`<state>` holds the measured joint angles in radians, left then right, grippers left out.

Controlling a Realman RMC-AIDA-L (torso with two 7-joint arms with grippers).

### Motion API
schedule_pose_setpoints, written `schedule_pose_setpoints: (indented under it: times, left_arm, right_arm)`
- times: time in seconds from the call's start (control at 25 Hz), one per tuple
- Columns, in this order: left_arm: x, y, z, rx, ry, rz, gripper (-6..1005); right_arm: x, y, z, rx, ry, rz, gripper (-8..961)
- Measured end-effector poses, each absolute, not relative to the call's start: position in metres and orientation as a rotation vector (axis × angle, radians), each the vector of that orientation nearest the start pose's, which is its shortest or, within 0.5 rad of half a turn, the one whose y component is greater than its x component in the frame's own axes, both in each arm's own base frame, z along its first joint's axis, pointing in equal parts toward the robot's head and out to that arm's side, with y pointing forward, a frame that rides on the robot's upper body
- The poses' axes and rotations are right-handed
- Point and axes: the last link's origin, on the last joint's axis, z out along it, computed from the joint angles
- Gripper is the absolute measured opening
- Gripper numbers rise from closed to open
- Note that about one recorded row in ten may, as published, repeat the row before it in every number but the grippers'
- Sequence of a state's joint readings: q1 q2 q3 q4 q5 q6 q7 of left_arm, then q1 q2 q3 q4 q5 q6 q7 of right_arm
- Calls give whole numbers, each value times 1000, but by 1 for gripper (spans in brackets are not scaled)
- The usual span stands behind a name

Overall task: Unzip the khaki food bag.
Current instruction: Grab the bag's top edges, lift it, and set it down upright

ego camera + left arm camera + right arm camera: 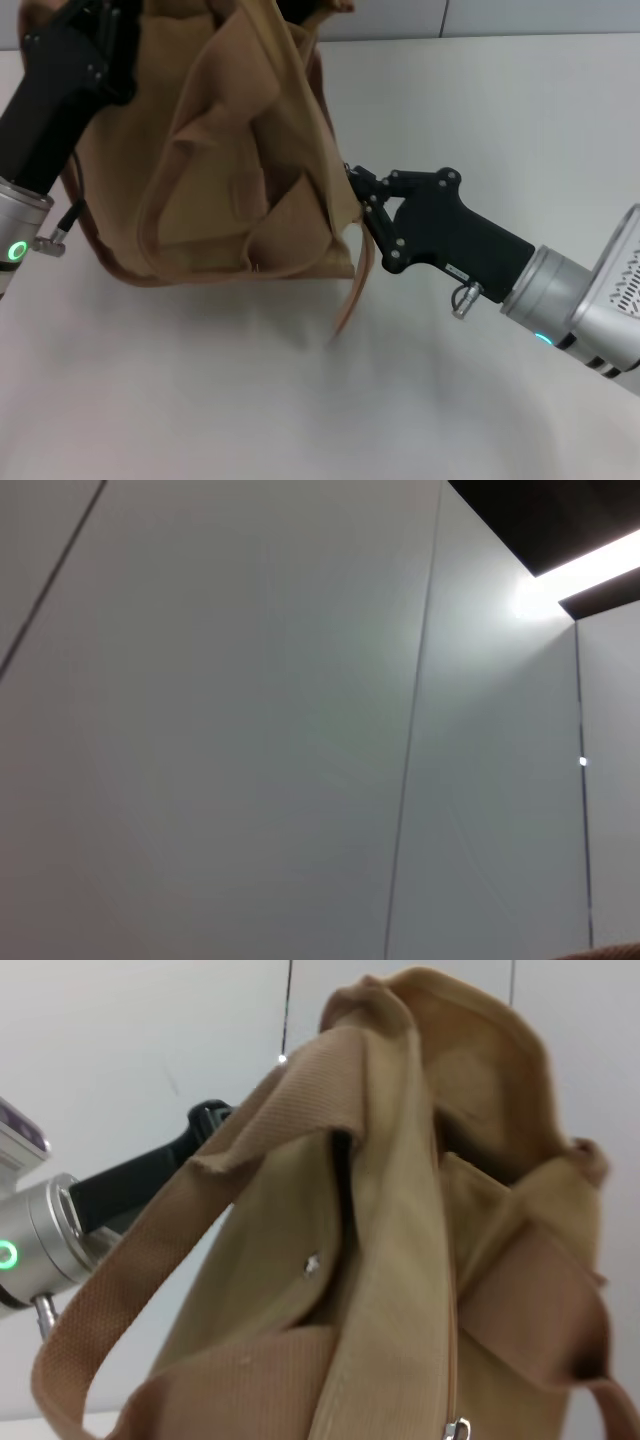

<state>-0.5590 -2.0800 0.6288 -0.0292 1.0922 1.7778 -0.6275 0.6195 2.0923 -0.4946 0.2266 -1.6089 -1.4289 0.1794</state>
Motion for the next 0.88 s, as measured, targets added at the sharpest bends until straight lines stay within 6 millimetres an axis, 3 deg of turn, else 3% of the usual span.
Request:
schedule_pose_setpoints:
  times: [0.4,0.88]
  left_arm:
    - [-245,314,11,-1741,-354,-1485,72]
    - [-245,313,10,-1740,-361,-1486,73]
  right_arm:
    - [252,274,-90,-2239,192,979,6]
    - [258,266,-84,-2214,192,1004,9]
